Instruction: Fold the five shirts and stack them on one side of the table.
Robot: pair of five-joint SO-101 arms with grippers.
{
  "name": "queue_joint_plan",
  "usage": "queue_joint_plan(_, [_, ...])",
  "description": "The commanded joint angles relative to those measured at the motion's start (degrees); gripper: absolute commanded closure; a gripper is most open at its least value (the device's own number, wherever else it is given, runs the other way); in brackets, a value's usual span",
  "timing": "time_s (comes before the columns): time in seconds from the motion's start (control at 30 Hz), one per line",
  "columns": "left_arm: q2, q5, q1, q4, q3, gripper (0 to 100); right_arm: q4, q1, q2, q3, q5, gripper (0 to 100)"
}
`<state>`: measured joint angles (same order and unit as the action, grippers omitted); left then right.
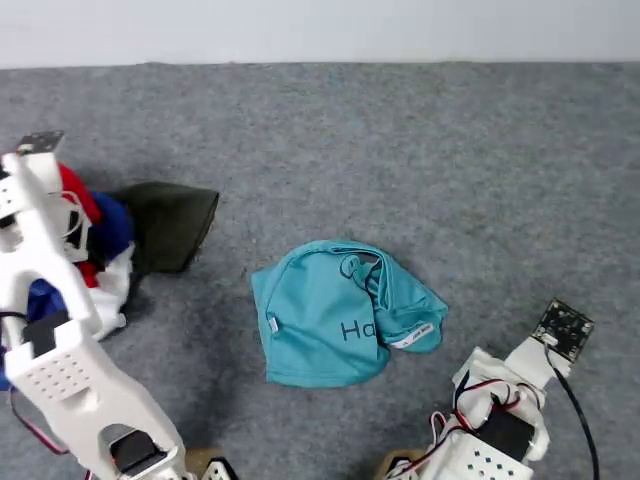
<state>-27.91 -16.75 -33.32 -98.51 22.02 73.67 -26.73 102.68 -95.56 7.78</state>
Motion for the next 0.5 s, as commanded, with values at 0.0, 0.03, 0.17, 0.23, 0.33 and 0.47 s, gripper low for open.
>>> queue_joint_plan(0.0, [8.53, 1.49, 3.69, -2.2, -0.04, 85, 0.31, -1.01, -0.31, -0.88, 0.62, 98.8])
queue_joint_plan(0.03, [11.08, 1.58, 5.45, -2.2, -1.63, 85, 0.31, -1.01, -0.31, -0.88, 0.62, 98.8])
queue_joint_plan(0.17, [23.82, 1.67, 13.71, -2.11, -11.12, 85, 0.31, -1.01, -0.31, -0.88, 0.44, 98.8])
queue_joint_plan(0.23, [30.15, 1.67, 17.93, -2.11, -16.22, 85, 0.13, -0.92, -0.31, -0.97, 0.18, 98.8])
queue_joint_plan(0.33, [37.98, 1.58, 23.56, -2.11, -23.78, 85, 0.04, -0.92, -0.31, -0.97, 0.35, 98.8])
queue_joint_plan(0.47, [44.48, 1.41, 30.68, -2.02, -32.84, 85, 0.22, -0.92, -0.31, -0.97, 0.09, 98.7])
